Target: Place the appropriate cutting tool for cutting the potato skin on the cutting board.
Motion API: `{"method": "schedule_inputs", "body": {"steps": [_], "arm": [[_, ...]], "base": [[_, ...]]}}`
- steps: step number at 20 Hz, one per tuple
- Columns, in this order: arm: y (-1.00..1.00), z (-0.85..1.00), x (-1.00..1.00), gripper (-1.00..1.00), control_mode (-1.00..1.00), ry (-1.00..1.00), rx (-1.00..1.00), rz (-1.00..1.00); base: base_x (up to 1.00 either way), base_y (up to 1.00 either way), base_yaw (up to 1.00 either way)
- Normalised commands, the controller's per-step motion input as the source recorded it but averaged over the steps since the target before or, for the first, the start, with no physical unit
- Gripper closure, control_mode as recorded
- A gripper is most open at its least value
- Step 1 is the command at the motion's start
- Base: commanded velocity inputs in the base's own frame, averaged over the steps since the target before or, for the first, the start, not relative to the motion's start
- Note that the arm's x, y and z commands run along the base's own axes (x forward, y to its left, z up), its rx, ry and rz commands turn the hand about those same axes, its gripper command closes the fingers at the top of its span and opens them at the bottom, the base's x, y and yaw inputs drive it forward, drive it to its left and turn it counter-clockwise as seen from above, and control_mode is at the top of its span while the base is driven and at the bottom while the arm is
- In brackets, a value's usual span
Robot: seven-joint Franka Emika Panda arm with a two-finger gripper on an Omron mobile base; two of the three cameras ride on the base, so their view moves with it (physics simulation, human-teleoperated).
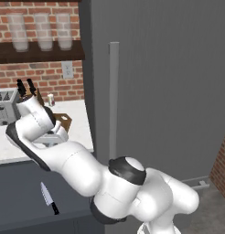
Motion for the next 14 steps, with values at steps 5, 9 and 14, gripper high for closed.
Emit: {"method": "schedule_inputs", "body": {"steps": [5, 9, 14], "arm": [[0.0, -0.04, 0.18, 1.0, -1.0, -0.13, 0.0, -0.12], [-0.03, 0.0, 0.16, 1.0, -1.0, -0.06, 0.01, -0.17], [0.0, 0.0, 0.31, 1.0, -1.0, 0.0, 0.06, -0.16]], "base": [[0.0, 0.0, 0.0], [0.0, 0.0, 0.0], [0.0, 0.0, 0.0]]}}
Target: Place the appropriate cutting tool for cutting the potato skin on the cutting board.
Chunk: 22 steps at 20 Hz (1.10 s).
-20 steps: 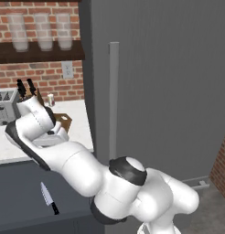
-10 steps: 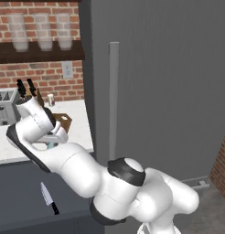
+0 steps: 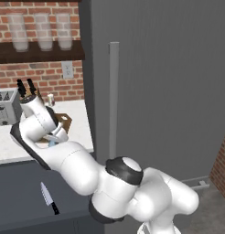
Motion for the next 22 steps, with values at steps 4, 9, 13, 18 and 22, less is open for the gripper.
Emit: {"method": "schedule_inputs", "body": {"steps": [4, 9, 13, 18, 22], "arm": [[0.0, -0.01, 0.39, 1.0, -1.0, 0.0, 0.06, -0.1], [0.01, -0.23, 0.32, 1.0, -1.0, 0.0, 0.05, -0.03], [0.06, -0.23, 0.27, 1.0, -1.0, 0.0, 0.02, -0.01], [0.01, -0.17, 0.43, 1.0, -1.0, 0.0, 0.03, 0.0], [0.0, 0.0, 0.6, 1.0, -1.0, 0.0, 0.02, 0.0]], "base": [[0.0, 0.0, 0.0], [0.0, 0.0, 0.0], [0.0, 0.0, 0.0], [0.0, 0.0, 0.0], [0.0, 0.0, 0.0]]}}
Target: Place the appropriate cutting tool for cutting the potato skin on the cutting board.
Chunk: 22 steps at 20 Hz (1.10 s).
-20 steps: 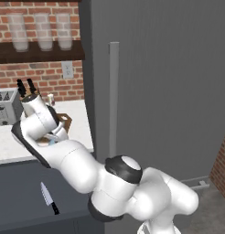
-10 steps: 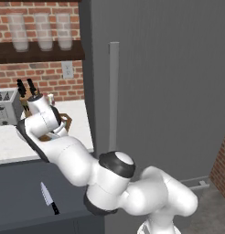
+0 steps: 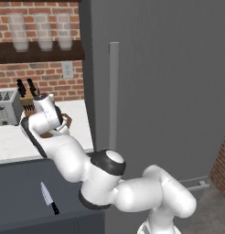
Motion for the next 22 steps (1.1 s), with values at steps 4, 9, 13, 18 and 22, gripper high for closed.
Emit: {"method": "schedule_inputs", "body": {"steps": [4, 9, 13, 18, 22], "arm": [[0.17, -0.12, 0.51, 1.0, -1.0, 0.0, 0.02, 0.0], [0.33, -0.04, 0.41, 1.0, -1.0, 0.01, 0.02, 0.0], [0.37, -0.29, 0.15, 1.0, -1.0, 0.03, 0.0, 0.0], [0.08, -0.34, 0.06, 1.0, -1.0, 0.02, 0.0, 0.0], [0.01, -0.35, 0.17, 1.0, -1.0, 0.02, 0.0, -0.01]], "base": [[0.0, 0.0, 0.0], [0.0, 0.0, 0.0], [0.0, 0.0, 0.0], [0.0, 0.0, 0.0], [0.0, 0.0, 0.0]]}}
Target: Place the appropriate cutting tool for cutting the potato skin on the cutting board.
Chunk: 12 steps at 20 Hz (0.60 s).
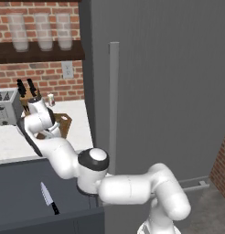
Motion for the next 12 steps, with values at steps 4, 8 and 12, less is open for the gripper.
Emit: {"method": "schedule_inputs", "body": {"steps": [4, 8, 12], "arm": [[0.0, -0.19, 0.24, 1.0, -1.0, 0.0, 0.0, -0.01], [0.0, -0.06, 0.23, 1.0, -1.0, 0.02, 0.0, -0.01], [0.0, -0.05, 0.21, 1.0, -1.0, 0.0, 0.0, 0.0]], "base": [[0.0, 0.0, 0.0], [0.0, 0.0, 0.0], [0.0, 0.0, 0.0]]}}
